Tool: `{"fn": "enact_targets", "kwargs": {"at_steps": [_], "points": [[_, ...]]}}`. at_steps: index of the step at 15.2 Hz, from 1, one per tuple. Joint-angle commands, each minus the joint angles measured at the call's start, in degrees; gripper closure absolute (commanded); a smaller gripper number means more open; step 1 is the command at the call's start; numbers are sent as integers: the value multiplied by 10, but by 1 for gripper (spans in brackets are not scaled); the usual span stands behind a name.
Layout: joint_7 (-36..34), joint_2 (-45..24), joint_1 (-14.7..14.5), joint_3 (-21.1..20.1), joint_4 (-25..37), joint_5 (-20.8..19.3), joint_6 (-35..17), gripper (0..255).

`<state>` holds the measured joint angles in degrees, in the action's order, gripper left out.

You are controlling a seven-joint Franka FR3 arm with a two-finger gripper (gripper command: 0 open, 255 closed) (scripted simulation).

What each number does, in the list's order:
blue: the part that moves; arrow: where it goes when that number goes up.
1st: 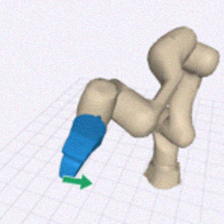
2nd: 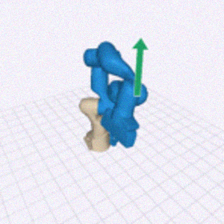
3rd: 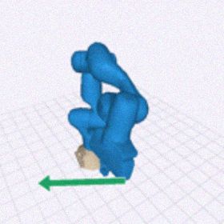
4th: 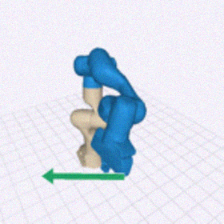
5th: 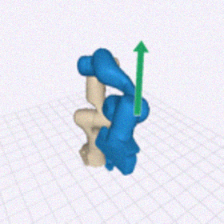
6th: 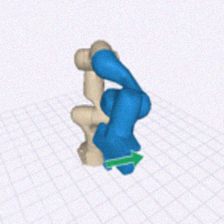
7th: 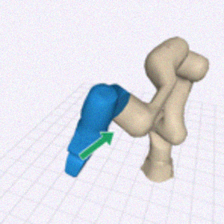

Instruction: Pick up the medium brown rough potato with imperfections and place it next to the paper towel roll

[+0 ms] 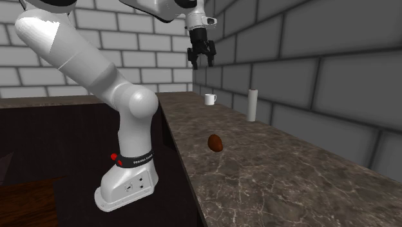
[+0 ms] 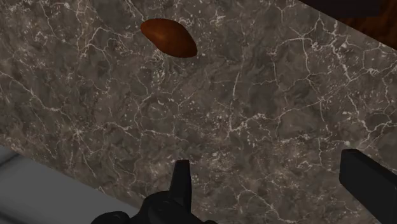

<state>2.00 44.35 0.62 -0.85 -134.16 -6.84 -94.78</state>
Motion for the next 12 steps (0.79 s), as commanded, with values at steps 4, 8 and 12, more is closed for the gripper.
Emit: {"fn": "enact_targets", "kwargs": {"at_steps": [4,8,12], "points": [[66,32,-8,45,-64,-6,-35,0],[156,60,-13,110,-136,-21,-80,0],[249,68,-14,183,-194,-45,-126,0]]}}
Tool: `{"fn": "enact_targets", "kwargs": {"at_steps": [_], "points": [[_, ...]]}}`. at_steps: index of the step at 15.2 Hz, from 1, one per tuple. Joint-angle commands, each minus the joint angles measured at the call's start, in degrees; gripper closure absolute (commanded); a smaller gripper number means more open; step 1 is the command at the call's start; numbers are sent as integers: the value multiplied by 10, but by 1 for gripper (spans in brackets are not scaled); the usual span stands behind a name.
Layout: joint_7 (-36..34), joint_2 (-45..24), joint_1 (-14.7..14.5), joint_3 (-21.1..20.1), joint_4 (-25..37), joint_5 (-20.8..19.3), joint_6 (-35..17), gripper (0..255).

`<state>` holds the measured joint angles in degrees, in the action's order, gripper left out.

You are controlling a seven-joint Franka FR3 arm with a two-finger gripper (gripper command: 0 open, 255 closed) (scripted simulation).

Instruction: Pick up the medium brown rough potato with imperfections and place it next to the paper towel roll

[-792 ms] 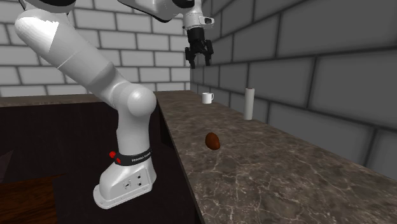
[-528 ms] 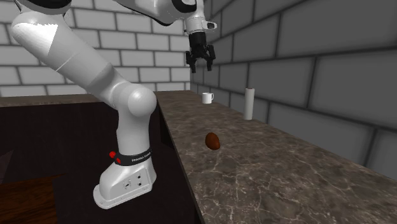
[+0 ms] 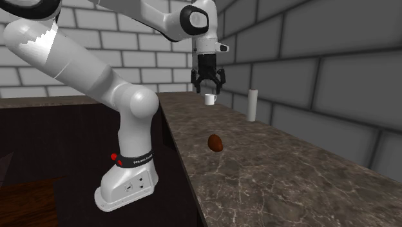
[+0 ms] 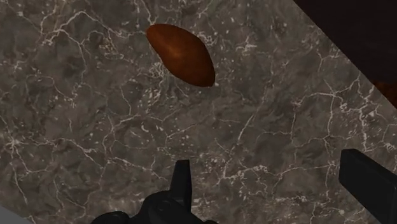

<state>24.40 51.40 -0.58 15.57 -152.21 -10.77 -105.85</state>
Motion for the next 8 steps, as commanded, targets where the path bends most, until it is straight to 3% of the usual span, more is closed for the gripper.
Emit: {"fn": "enact_targets", "kwargs": {"at_steps": [1,8], "points": [[49,-4,-1,38,-25,-12,-27,0],[225,-66,-9,185,-76,-59,-120,0]]}}
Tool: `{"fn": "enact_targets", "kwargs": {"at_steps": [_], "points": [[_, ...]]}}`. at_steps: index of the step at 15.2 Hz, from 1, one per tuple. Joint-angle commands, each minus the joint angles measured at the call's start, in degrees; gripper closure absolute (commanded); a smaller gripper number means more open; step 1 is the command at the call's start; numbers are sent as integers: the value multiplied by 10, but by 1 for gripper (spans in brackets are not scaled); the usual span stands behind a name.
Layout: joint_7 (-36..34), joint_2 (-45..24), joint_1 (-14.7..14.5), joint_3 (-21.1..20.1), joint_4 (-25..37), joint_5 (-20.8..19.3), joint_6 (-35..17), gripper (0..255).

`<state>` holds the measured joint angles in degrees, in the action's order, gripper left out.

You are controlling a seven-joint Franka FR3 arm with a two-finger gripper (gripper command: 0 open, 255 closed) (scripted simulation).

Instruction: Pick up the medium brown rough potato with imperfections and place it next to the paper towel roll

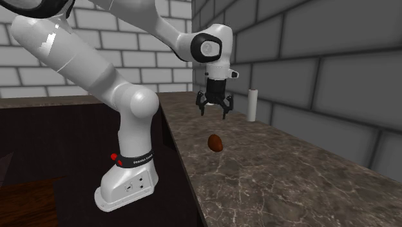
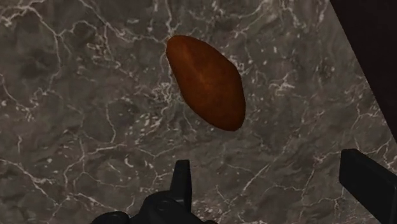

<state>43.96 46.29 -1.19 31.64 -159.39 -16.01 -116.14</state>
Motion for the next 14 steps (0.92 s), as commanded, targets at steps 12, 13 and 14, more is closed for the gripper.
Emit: {"fn": "enact_targets", "kwargs": {"at_steps": [12,13,14], "points": [[165,-151,-61,168,-37,-19,-166,0],[166,-155,-64,171,-39,-18,-173,0],[166,-155,-64,171,-39,-18,-173,0]]}}
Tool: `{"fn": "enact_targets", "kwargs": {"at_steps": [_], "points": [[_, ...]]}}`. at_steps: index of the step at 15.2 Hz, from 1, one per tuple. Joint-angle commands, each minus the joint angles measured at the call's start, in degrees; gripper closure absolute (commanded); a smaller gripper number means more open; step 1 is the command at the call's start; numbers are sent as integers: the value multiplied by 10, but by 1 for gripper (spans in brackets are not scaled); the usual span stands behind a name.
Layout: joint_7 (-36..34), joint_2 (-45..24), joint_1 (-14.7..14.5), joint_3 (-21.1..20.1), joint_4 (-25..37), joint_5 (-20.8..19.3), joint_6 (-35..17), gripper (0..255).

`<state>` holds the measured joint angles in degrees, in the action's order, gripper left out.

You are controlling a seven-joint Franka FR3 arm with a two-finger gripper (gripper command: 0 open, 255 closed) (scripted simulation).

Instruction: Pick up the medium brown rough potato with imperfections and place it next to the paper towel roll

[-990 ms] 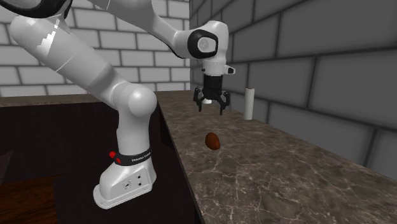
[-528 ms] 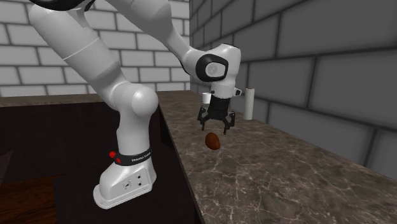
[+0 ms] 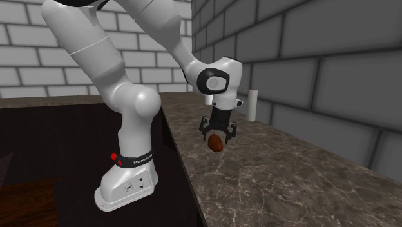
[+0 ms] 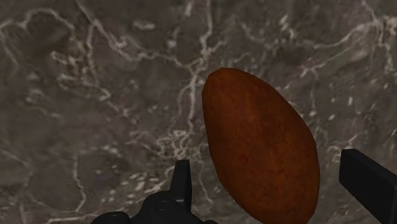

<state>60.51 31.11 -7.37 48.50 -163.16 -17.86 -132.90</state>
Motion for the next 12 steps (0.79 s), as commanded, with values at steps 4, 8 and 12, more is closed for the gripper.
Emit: {"fn": "enact_targets", "kwargs": {"at_steps": [4,8,12], "points": [[1,-3,-2,2,-2,1,-5,0],[1,-3,-2,2,-2,1,-5,255],[1,-3,-2,2,-2,1,-5,255]]}}
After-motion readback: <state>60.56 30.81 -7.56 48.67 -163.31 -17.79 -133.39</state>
